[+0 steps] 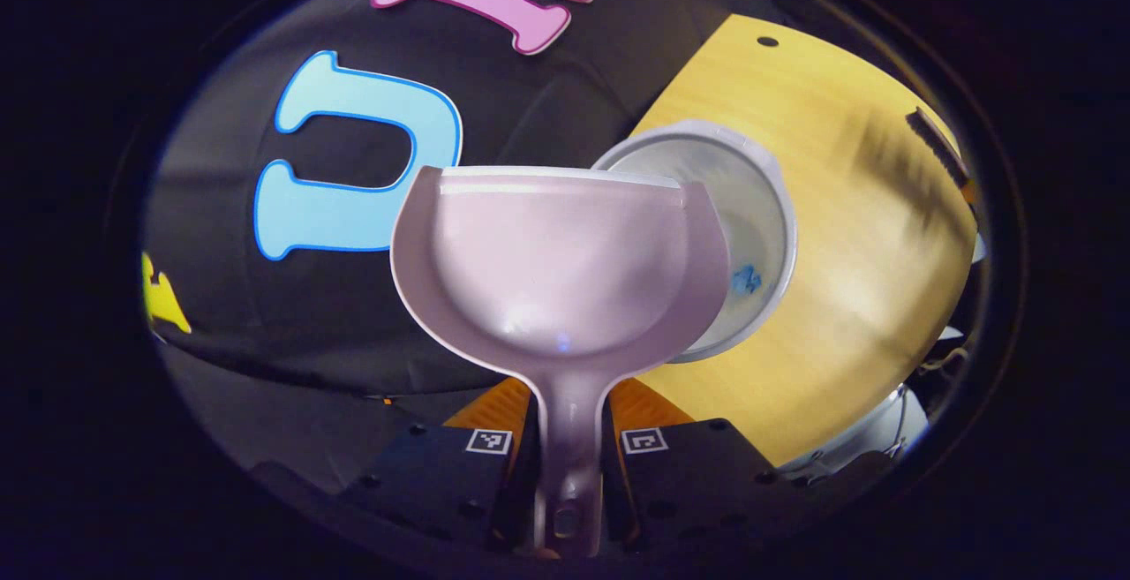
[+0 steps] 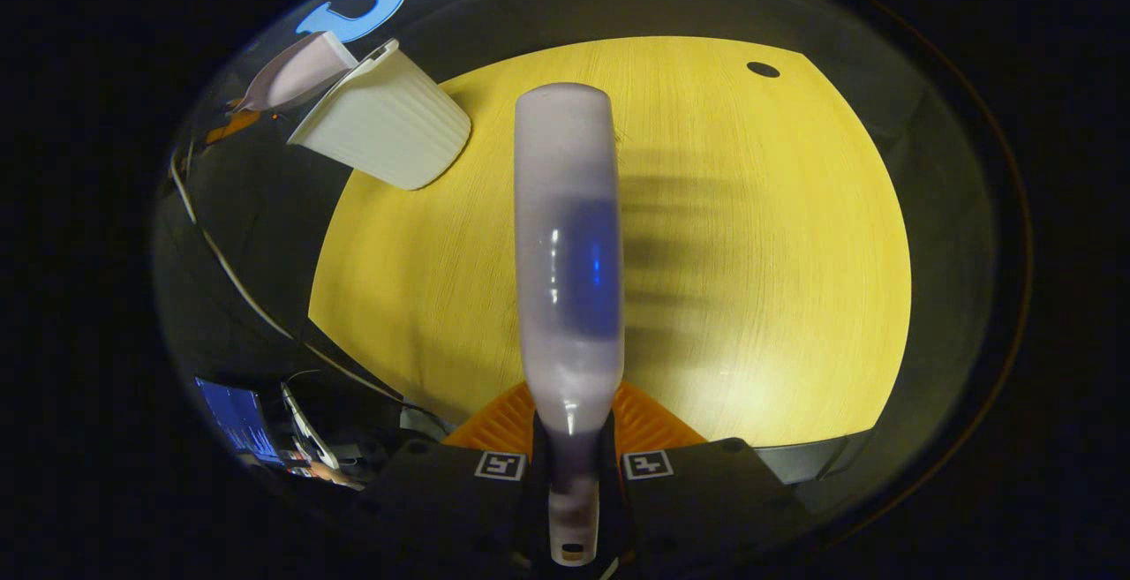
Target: Pick up the small broom and dustpan from the desktop, sweep the trash into the dustpan with the broom, and then empty the trash into the garbage bin.
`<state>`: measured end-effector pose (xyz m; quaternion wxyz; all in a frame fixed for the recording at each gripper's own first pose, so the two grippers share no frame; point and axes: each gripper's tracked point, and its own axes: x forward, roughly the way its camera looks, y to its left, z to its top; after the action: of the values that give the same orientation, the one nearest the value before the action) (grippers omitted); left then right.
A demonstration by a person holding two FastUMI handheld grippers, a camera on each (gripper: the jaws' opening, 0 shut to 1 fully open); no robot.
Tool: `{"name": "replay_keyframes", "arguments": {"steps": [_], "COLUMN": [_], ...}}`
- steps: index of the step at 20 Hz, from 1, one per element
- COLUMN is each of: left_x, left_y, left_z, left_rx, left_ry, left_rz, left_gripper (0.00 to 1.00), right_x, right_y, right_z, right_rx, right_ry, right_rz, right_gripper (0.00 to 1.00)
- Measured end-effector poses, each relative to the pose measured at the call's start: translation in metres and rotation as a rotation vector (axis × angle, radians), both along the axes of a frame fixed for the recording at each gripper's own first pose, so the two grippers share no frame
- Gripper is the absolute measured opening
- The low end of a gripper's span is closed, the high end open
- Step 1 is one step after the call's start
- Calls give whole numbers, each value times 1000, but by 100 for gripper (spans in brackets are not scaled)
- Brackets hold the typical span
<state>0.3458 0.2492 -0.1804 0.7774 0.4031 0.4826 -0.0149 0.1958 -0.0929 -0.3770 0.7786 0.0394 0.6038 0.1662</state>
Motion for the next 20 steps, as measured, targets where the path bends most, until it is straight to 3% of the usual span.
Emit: {"name": "replay_keyframes", "arguments": {"steps": [3, 5, 8, 12, 16, 20], "left_x": [13, 15, 22, 49, 61, 52], "left_y": [-4, -12, -47, -126, -181, -217], "left_z": [-12, -23, -44, -92, -140, -220], "left_rx": [-145, -298, -547, -831, -930, -942], "left_ry": [-168, -234, -262, -178, -63, 33], "left_rz": [14, 38, 32, 43, 82, 217], "left_gripper": [29, 27, 29, 29, 29, 29], "right_x": [15, 24, 34, 33, 25, 22], "right_y": [7, 11, 18, 12, -6, -12], "right_z": [14, 17, 12, -8, -42, -75], "right_rx": [-3, -14, -35, -95, -144, -200], "right_ry": [-38, -49, -65, -46, 4, 43], "right_rz": [3, -6, -34, -41, -101, -87], "right_gripper": [25, 25, 26, 26, 26, 26]}}
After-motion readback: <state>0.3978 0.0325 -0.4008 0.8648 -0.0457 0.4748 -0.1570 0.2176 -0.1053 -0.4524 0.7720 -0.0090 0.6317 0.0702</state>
